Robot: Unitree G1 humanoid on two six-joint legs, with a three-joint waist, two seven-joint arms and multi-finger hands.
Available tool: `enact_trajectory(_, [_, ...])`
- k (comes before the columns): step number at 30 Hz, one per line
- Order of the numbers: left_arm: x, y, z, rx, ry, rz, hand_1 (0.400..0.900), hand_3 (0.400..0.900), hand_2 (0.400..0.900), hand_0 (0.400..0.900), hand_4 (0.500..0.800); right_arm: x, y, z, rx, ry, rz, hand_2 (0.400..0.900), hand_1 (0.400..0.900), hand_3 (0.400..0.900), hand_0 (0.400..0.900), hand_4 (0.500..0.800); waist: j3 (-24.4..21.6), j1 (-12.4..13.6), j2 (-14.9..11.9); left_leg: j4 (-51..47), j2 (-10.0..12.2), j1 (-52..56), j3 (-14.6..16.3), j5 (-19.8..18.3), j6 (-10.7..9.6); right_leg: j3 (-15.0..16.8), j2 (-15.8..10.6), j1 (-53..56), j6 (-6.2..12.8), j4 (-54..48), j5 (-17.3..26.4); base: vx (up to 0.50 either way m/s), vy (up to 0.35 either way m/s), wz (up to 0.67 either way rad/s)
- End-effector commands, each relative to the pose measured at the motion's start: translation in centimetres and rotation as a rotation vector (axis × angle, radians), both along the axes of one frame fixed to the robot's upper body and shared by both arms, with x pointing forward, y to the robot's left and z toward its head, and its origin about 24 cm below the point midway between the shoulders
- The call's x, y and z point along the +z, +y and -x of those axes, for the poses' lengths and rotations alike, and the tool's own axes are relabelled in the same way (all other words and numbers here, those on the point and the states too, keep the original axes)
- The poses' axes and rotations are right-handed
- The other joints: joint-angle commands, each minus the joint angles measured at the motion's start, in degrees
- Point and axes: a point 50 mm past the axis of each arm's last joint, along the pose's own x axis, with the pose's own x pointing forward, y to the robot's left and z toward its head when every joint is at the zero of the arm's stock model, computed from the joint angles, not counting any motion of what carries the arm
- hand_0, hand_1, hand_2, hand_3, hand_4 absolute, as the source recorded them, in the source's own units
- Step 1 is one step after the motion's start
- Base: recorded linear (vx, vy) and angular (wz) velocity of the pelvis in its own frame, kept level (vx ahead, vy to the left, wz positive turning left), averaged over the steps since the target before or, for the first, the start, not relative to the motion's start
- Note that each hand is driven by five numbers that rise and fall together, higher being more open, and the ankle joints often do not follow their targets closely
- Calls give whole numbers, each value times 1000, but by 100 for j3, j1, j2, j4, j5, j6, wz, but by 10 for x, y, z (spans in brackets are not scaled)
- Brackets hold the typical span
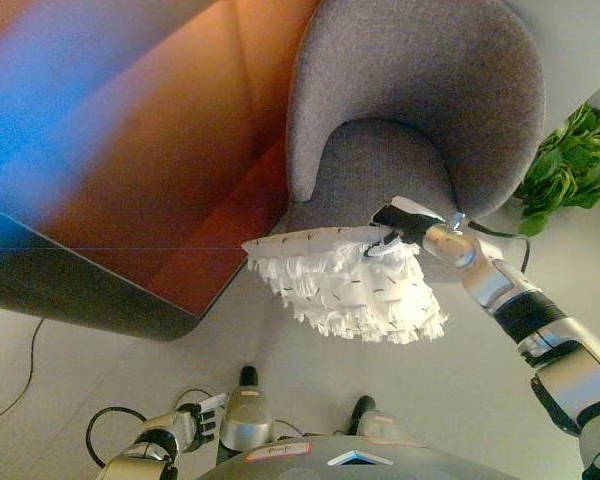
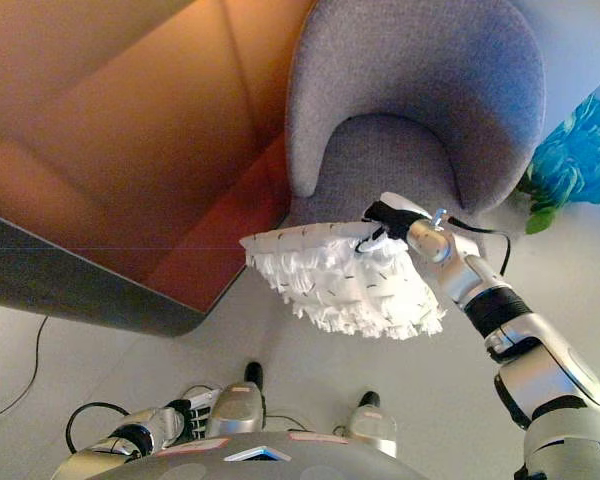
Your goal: Pick up the pillow and put it on the sofa.
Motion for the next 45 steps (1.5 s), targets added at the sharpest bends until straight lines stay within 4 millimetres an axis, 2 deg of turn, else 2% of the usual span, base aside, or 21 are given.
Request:
enact_trajectory(1, [-2, 7, 15, -87, 105, -34, 900, 900, 900, 900, 800, 98, -1, -22, 36, -311, -119, 400, 400, 400, 400, 500, -693, -47, -27, -703, 185, 351, 22, 363, -45, 145, -321, -118, 220, -124, 600, 121, -30, -12])
enact_trajectory(6, [-1, 13, 20, -86, 150, -41, 900, 900, 900, 900, 800, 132, -7, -23, 39, -374, -159, 400, 400, 400, 400, 500, -872, -102, -81, -810, 186, 432, 44, 333, -66, 125, -242, 58, 232, -316, 633, 136, -39, -10])
enact_trajectory(12, [0, 18, 23, -91, 179, -65, 900, 900, 900, 900, 800, 157, -25, -26, -64, -476, -254, 400, 400, 400, 400, 500, -932, -95, -106, -810, 192, 470, 36, 293, -62, 119, -211, 124, 223, -361, 593, 120, -41, -3])
enact_trajectory(17, [2, 24, 25, -100, 210, -82, 900, 900, 900, 900, 800, 166, -50, -33, -199, -488, -317, 400, 400, 400, 400, 500, -939, -15, -99, -810, 218, 483, -34, 281, -85, 84, -194, 200, 211, -404, 554, 112, -36, 6])
enact_trajectory(24, [3, 23, 22, -138, 234, -80, 900, 900, 900, 900, 800, 163, -88, -44, -394, -354, -269, 400, 400, 400, 400, 500, -903, 202, -106, -810, 264, 397, -211, 308, -137, -12, -177, 236, 186, -458, 518, 64, -33, 11])
enact_trajectory(32, [3, 13, 9, -188, 222, -69, 900, 900, 900, 900, 800, 166, -101, -55, -544, -270, -209, 400, 400, 400, 400, 500, -749, 518, -5, -809, 355, 100, -474, 402, -188, -137, -179, 38, 137, -429, 476, -28, -15, 11])
enact_trajectory(37, [3, 7, -1, -202, 181, -62, 900, 900, 900, 900, 800, 196, -111, -53, -631, -373, -131, 400, 400, 400, 400, 500, -553, 631, 100, -810, 354, -194, -687, 436, -213, -193, -185, -181, 128, -454, 488, -143, -1, 14])
enact_trajectory(38, [3, 7, -1, -203, 177, -61, 900, 900, 900, 900, 800, 201, -116, -51, -669, -407, -76, 565, 565, 565, 565, 599, -526, 643, 115, -810, 351, -234, -712, 438, -218, -197, -185, -216, 131, -466, 494, -97, 2, 8])
enact_trajectory(39, [3, 8, 0, -203, 173, -60, 900, 900, 900, 900, 800, 206, -120, -49, -698, -414, -39, 900, 900, 900, 900, 800, -504, 657, 122, -810, 347, -271, -732, 444, -221, -195, -184, -245, 139, -477, 501, -90, 4, 5])
enact_trajectory(43, [1, 11, 9, -207, 171, -56, 900, 900, 900, 900, 800, 218, -129, -43, -726, -400, 55, 900, 900, 900, 900, 800, -494, 700, 116, -810, 364, -300, -756, 466, -235, -216, -169, -241, 152, -545, 541, -31, 5, 0])
enact_trajectory(45, [0, 14, 16, -214, 182, -56, 900, 900, 900, 900, 800, 218, -135, -40, -741, -378, 73, 900, 900, 900, 900, 800, -541, 717, 95, -810, 372, -246, -747, 459, -234, -228, -172, -186, 155, -546, 535, 57, 7, -2])
